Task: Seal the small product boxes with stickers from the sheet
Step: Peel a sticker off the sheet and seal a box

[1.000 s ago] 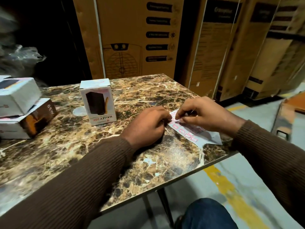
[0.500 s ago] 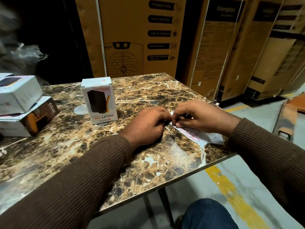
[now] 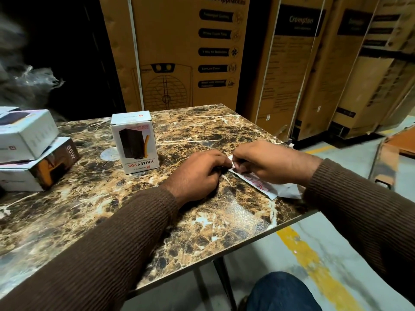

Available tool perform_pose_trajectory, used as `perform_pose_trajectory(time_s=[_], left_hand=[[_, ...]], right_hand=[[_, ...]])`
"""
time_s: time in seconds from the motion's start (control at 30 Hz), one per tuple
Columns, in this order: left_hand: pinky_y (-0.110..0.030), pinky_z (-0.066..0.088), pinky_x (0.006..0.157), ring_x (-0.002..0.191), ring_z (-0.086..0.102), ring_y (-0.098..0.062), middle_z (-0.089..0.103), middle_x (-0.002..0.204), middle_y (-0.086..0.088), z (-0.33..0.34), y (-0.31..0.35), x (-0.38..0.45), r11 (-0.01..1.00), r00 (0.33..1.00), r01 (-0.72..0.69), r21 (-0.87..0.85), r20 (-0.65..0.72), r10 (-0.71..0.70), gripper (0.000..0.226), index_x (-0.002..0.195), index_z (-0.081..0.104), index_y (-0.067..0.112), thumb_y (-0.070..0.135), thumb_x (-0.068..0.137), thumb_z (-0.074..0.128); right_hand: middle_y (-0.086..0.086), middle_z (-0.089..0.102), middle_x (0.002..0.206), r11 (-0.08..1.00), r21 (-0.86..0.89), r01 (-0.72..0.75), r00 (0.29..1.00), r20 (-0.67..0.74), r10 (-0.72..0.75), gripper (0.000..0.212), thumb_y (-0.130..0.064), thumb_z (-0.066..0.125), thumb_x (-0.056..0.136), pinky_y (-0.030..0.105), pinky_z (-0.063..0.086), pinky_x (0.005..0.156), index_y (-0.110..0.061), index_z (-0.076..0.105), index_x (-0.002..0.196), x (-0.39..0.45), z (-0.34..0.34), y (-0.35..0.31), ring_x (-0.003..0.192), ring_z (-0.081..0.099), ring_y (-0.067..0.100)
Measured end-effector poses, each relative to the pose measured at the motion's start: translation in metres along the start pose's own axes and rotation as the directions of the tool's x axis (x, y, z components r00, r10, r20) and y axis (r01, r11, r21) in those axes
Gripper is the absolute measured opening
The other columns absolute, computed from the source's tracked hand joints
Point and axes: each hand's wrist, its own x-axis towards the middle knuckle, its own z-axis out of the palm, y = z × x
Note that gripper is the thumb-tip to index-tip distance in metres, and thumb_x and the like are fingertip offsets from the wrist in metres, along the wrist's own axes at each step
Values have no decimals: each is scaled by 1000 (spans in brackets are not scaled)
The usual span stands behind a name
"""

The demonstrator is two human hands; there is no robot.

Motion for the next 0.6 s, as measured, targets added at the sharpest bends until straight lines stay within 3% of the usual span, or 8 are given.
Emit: perform_pose_trajectory(time_s=[0.1,0.23,0.33,0.43,0.5,0.6], left_hand=[[-28,45,111,119,55,-5,64,138,4,1,-2,0,1000,1000,-4,-4,-2,4,37,137,67,16,3,105,54],[-30,43,114,123,56,-7,63,140,3,1,-4,0,1000,1000,-4,12,6,4,37,138,66,17,3,105,53],[-31,44,115,125,56,-9,64,141,2,0,-4,-2,1000,1000,-4,6,14,3,39,140,64,17,3,105,52],[-29,42,114,129,56,-10,62,145,-2,-3,-5,-6,994,999,24,-104,45,-19,45,144,60,16,-2,105,47],[-24,42,112,132,56,-9,60,148,-2,-5,-6,-8,982,998,46,-186,39,-40,49,145,58,18,-4,104,44],[-11,39,97,129,56,-3,60,148,5,-8,-7,-9,956,996,75,-282,-32,-88,53,144,58,24,-6,103,43]], right_hand=[[-11,62,89,999,49,-18,1000,-6,18,19,-14,51,105,29,48,71,-28,53,93,-3,-4,1,84,60,8],[-12,66,87,996,87,-5,999,-44,9,19,-12,52,106,31,54,72,-28,56,97,-10,-10,1,81,61,4],[-15,68,90,986,164,36,990,-141,-13,12,-20,60,105,32,56,76,-30,62,99,-15,-10,2,86,63,3],[-17,67,89,982,188,24,969,-245,24,8,-25,65,101,34,58,76,-31,65,94,-17,-4,6,87,64,2],[-17,68,86,977,211,11,955,-292,53,9,-24,67,99,27,56,72,-30,67,92,-18,-2,7,85,65,2],[-17,70,85,966,259,-24,939,-324,110,11,-19,71,97,14,50,70,-28,70,92,-19,0,6,86,66,1]])
